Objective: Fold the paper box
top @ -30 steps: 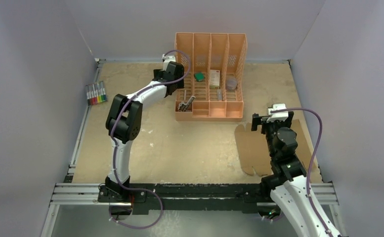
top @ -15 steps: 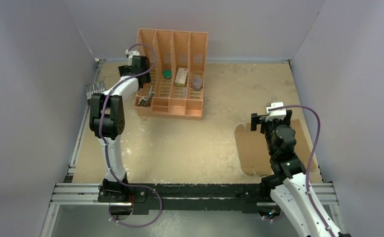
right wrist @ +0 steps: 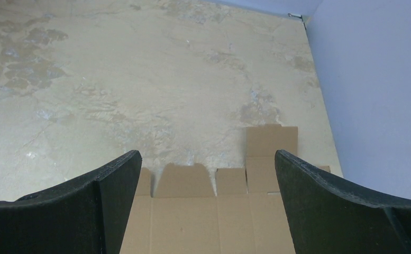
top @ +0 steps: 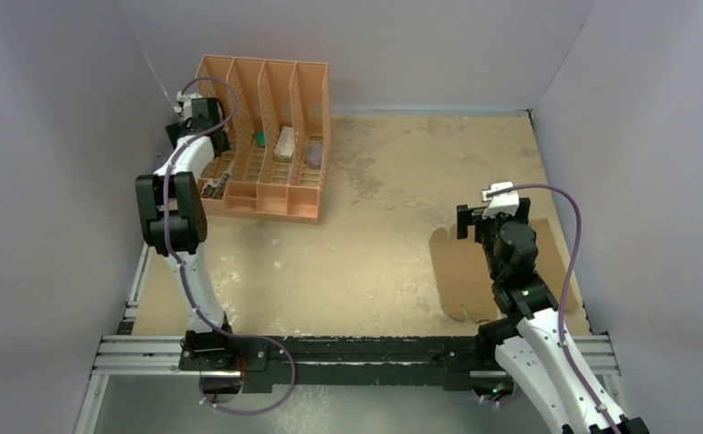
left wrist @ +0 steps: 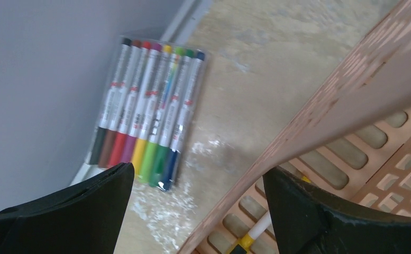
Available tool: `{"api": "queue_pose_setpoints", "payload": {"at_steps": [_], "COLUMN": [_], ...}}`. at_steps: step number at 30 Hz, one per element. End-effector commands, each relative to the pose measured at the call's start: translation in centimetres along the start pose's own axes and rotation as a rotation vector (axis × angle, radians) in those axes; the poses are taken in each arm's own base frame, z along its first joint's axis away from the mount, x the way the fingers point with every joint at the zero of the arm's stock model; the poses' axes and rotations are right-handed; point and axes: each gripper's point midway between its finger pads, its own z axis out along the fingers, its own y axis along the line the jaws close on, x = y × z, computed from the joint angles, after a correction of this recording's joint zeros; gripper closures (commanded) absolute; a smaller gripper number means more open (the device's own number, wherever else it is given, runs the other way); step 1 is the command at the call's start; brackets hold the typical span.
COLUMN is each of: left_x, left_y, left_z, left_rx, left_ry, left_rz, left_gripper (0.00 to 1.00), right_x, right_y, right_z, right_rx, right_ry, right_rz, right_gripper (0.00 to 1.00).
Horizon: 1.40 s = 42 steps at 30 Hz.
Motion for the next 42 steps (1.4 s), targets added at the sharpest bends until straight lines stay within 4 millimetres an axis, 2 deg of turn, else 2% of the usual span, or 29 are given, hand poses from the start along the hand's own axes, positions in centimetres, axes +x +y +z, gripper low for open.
{"api": "queue_pose_setpoints", "payload": {"at_steps": [1,6,9,12,14,17,20,24,28,33,38,42], "left_x": [-6.4,-8.2,-8.8,-8.3,-7.2,-5.6,-3.5,0.9,3.7,6.0,7.7,7.4], "left_y": [3.2,2.6,2.6,2.4,2.0,0.4,-3.5,-8.0,-9.5,-11.5,-13.1,-12.9], "left_z": [-0.9,-3.2,-5.5,-8.3,-10.6,-13.9,-18.0,-22.9,-26.1,-30.8,-33.8,-34.2], "left_rx": [-0.076,0.014,0.068,0.112,0.145,0.214,0.327,0.478,0.567,0.693,0.799,0.8], "left_ry": [-0.121,-0.143,-0.148,-0.14,-0.128,-0.129,-0.116,-0.066,-0.067,-0.146,-0.156,-0.161], "left_rz": [-0.103,-0.158,-0.197,-0.222,-0.225,-0.205,-0.147,-0.039,0.049,0.137,0.209,0.217], "left_gripper": [0.08,0.08,0.08,0.08,0.08,0.08,0.09,0.09,0.11,0.11,0.1,0.1], "right_x": [-2.5,-1.5,-0.1,1.4,2.5,4.2,6.1,8.1,10.7,12.9,13.9,15.3], "right_y": [0.1,0.6,0.5,0.1,-0.1,-1.2,-3.0,-4.2,-4.9,-5.1,-4.8,-3.5], "right_z": [0.2,1.0,1.4,1.8,2.2,2.9,3.4,3.8,4.4,5.1,6.9,8.4], "right_rx": [-0.008,0.007,0.061,0.127,0.153,0.198,0.265,0.351,0.406,0.417,0.383,0.307], "right_ry": [-0.028,0.099,0.208,0.302,0.349,0.415,0.461,0.506,0.553,0.613,0.675,0.778], "right_rz": [0.04,0.134,0.201,0.24,0.264,0.357,0.471,0.508,0.568,0.607,0.614,0.593], "right_gripper": [0.01,0.01,0.01,0.01,0.01,0.01,0.01,0.01,0.01,0.01,0.01,0.01]}}
